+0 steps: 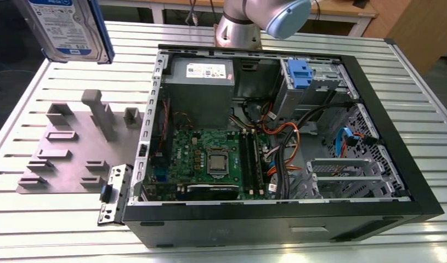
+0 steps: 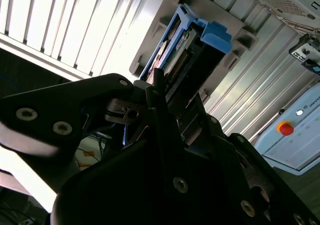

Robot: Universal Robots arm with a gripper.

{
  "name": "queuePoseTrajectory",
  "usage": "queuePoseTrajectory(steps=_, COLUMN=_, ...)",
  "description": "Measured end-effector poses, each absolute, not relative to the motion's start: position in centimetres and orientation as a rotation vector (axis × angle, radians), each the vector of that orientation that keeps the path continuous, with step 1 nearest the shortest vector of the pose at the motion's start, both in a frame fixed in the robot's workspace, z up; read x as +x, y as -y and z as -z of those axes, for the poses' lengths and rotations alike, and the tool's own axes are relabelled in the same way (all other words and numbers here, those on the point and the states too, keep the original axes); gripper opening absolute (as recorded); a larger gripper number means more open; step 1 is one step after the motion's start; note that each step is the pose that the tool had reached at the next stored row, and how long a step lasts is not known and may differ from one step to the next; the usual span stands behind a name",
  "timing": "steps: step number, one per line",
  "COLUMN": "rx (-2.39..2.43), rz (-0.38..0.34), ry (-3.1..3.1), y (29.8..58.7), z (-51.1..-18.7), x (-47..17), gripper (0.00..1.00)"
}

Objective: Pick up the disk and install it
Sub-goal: 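Pick up the disk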

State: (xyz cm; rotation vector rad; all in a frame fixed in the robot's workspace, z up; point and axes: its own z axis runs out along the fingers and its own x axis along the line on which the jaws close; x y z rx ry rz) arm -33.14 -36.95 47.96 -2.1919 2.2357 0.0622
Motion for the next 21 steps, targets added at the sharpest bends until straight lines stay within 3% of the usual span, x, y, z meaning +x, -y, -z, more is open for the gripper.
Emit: queuePoseTrajectory(steps=21, rx=-2.192, rz=-0.063, ry=-2.235, y=37.0, z=-48.0, x=-31.2, gripper=0.35)
